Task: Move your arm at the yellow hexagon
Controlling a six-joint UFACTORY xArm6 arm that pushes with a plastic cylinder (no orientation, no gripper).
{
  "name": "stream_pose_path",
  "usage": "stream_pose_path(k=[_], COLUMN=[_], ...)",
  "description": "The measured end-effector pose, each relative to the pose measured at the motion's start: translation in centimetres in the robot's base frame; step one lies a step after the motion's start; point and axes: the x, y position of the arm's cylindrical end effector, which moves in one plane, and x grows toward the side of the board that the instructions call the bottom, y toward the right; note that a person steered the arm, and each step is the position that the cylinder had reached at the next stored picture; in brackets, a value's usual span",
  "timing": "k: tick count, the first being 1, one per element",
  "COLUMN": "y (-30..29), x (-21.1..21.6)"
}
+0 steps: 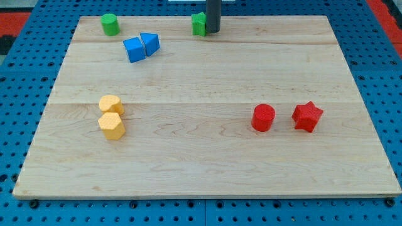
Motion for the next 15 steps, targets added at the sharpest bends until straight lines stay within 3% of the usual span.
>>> stream_pose_path(k=[1, 2, 3, 4, 15], y=[0.7, 5.1, 5.1, 5.1, 3.1], x=[0.3, 2.2, 7.4, 8.8, 10.1])
